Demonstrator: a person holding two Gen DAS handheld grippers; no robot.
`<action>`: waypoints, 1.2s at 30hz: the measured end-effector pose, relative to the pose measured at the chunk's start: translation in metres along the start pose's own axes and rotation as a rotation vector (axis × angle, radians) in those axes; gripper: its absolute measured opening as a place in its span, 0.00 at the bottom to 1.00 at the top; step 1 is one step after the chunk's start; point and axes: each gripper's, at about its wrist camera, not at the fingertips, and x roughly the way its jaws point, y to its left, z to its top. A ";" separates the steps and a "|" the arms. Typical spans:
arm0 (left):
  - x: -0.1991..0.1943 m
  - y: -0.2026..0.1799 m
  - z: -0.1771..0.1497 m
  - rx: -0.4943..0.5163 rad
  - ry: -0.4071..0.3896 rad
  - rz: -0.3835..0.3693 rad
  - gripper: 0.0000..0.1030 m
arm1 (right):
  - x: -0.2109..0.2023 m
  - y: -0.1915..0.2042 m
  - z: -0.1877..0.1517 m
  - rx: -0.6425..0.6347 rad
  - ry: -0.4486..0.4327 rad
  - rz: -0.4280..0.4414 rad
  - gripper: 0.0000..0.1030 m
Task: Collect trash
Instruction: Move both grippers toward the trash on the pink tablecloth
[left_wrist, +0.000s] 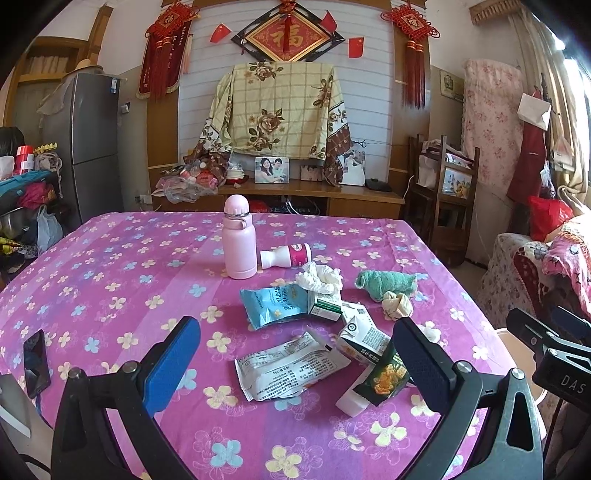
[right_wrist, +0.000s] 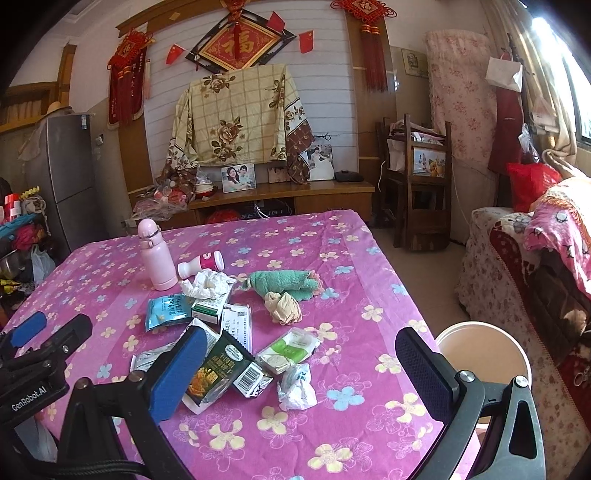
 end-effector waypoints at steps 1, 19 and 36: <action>0.001 0.000 0.000 -0.001 0.002 0.000 1.00 | 0.001 0.000 0.000 -0.003 0.004 -0.002 1.00; 0.004 0.003 -0.002 -0.004 0.012 0.007 1.00 | 0.006 -0.003 -0.005 -0.004 0.028 -0.008 1.00; 0.012 0.005 -0.007 -0.008 0.037 0.018 1.00 | 0.020 -0.005 -0.014 -0.048 0.102 -0.025 1.00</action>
